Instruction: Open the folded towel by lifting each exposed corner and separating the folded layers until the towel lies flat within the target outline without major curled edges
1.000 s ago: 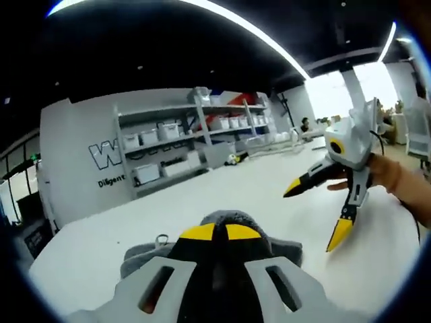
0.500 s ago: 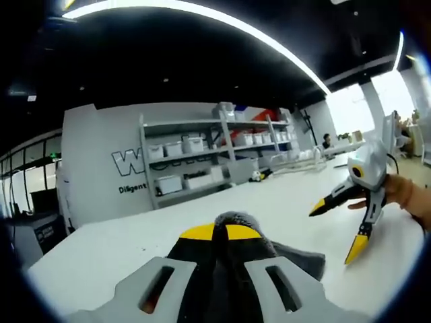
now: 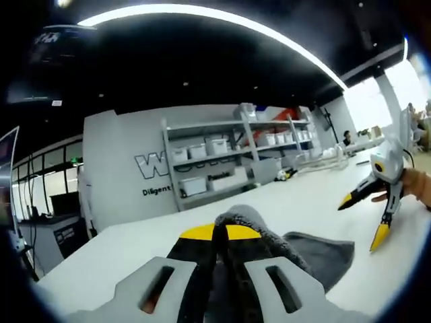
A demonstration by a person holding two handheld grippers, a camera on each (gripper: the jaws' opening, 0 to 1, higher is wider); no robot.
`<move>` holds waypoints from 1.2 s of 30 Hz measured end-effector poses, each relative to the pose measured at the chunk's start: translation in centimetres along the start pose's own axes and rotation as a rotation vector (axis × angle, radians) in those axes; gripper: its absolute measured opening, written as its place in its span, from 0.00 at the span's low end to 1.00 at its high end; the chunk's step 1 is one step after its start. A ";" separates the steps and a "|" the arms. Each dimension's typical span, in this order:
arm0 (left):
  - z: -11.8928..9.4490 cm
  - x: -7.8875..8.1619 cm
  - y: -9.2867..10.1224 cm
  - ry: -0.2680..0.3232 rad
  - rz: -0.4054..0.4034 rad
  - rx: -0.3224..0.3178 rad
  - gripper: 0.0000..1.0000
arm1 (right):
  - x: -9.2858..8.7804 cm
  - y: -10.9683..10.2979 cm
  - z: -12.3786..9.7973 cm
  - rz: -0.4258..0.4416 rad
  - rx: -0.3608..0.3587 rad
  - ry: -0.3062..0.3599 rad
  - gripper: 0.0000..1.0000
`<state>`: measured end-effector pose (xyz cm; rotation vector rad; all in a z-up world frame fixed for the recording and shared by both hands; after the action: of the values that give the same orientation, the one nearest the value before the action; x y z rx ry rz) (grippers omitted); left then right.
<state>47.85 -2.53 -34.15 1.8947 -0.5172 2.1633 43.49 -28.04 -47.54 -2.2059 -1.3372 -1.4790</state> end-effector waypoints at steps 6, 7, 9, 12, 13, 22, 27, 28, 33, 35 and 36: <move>-0.6 -0.8 -2.0 -0.012 0.033 0.019 0.02 | -0.3 -0.1 0.2 -0.010 0.003 -0.020 0.99; -0.7 -0.8 -2.4 -0.012 0.034 0.024 0.02 | -0.3 -0.2 0.2 -0.009 0.004 -0.019 0.99; -1.0 -0.8 -3.1 -0.011 0.038 0.037 0.02 | -0.3 -0.1 0.3 -0.009 0.005 -0.020 0.99; -1.7 -1.1 -4.3 -0.013 0.083 0.063 0.02 | -0.3 0.0 0.3 -0.004 0.004 -0.020 0.99; -1.9 -1.2 -4.7 -0.015 0.096 0.071 0.02 | -0.3 0.0 0.2 -0.004 0.003 -0.020 0.99; -3.7 -1.8 -9.1 -0.028 0.109 0.148 0.02 | 0.1 -0.1 0.0 -0.024 0.006 -0.008 0.99; -5.0 -2.3 -11.4 -0.042 0.136 0.196 0.02 | 0.1 0.0 0.0 -0.020 0.005 -0.005 0.99; -5.1 -2.3 -11.6 -0.044 0.140 0.201 0.03 | 0.1 0.0 0.0 -0.020 0.005 -0.004 0.99; -6.1 -2.8 -13.7 -0.060 0.137 0.246 0.03 | 0.2 -0.4 0.0 -0.024 0.013 0.000 0.99; -6.5 -3.0 -14.4 -0.070 0.141 0.268 0.03 | 0.2 -0.5 -0.1 -0.029 0.013 0.003 0.99; -6.6 -3.1 -14.6 -0.075 0.146 0.274 0.03 | 0.2 -0.6 -0.1 -0.028 0.014 0.002 0.99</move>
<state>47.99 13.65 -36.23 2.1475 -0.4003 2.3674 43.04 -27.64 -47.51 -2.1856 -1.3794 -1.4755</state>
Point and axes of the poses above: the point that each gripper's makers call its tool centre point, and the gripper's own axes: z roughly forward along the fingers, y roughly to its right, x roughly out of its top, the point moved 1 cm from there along -z, roughly backward along the fingers, and after that the axes turned 7 degrees about -z, right-handed, at the moved point
